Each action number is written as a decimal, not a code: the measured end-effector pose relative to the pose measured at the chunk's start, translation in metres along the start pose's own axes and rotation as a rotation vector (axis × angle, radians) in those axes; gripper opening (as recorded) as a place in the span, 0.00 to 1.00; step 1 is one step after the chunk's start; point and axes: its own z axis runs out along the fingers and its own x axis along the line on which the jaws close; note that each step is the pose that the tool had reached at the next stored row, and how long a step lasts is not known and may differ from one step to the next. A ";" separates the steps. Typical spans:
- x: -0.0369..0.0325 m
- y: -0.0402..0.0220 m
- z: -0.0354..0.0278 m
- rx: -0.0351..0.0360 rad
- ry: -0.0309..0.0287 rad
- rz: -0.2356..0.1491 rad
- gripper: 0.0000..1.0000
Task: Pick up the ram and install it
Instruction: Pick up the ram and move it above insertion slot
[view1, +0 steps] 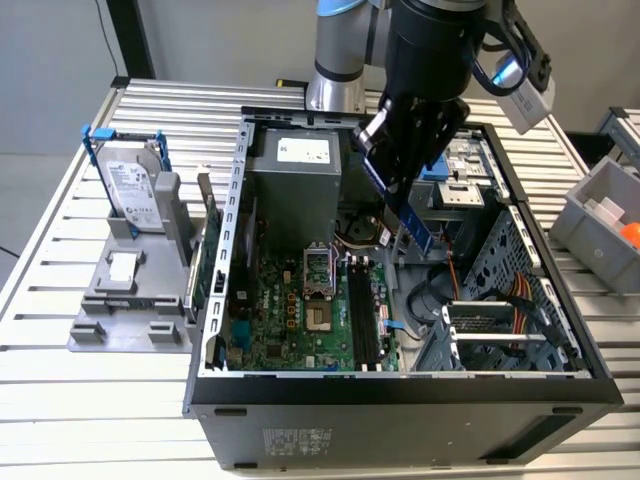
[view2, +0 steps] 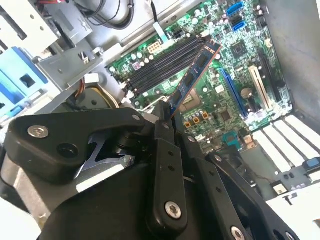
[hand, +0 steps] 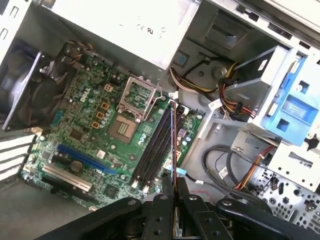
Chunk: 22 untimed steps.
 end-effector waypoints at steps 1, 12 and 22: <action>0.0000 0.0000 0.0000 0.0004 0.0000 0.011 0.00; 0.0000 0.0000 0.0002 0.0054 -0.0002 0.132 0.00; -0.0001 -0.0001 0.0003 0.0094 -0.0003 0.231 0.00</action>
